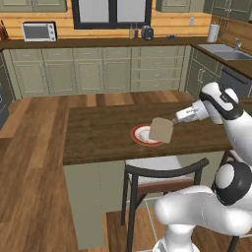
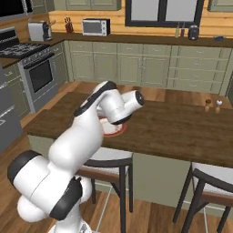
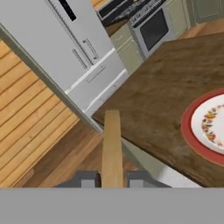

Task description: Start the toaster. Once the lever pops up, take the bread to the plate on the dining counter.

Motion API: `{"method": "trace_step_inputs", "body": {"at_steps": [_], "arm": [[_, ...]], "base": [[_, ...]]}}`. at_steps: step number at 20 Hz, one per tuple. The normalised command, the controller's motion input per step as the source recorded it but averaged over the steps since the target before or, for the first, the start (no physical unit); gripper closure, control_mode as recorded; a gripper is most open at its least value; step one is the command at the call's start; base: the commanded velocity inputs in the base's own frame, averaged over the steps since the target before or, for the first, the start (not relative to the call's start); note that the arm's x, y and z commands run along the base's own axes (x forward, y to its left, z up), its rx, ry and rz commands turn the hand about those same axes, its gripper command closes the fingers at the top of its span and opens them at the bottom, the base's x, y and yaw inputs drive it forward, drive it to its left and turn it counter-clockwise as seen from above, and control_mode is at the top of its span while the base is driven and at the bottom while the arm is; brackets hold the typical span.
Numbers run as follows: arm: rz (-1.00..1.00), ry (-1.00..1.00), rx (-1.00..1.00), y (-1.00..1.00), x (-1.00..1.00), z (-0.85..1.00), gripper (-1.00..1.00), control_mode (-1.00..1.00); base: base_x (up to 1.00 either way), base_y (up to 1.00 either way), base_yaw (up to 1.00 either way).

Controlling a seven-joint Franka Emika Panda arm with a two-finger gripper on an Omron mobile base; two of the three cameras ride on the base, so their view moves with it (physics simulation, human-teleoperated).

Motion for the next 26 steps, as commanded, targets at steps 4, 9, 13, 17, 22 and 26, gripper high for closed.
{"method": "trace_step_inputs", "body": {"at_steps": [4, 9, 13, 17, 22, 26], "arm": [[0.08, 0.0, 0.0, 0.0, 0.98, -0.42, 1.0, -1.0], [0.0, 0.0, 0.0, -0.02, 0.78, -0.48, 1.0, -1.0], [0.0, 0.05, 0.0, -0.03, 0.42, -0.55, 1.0, -1.0], [0.0, 0.01, 0.0, -0.06, 0.14, -0.38, 1.0, -1.0], [0.0, 0.0, 0.0, -0.15, 0.43, -0.31, 1.0, -1.0], [0.0, 0.0, 0.0, -0.09, 0.57, -0.28, 1.0, -1.0]], "base": [[0.0, 0.0, 0.0], [0.0, 0.0, 0.0], [0.0, 0.0, 0.0], [0.0, 0.0, 0.0], [0.0, 0.0, 0.0], [0.0, 0.0, 0.0]]}}
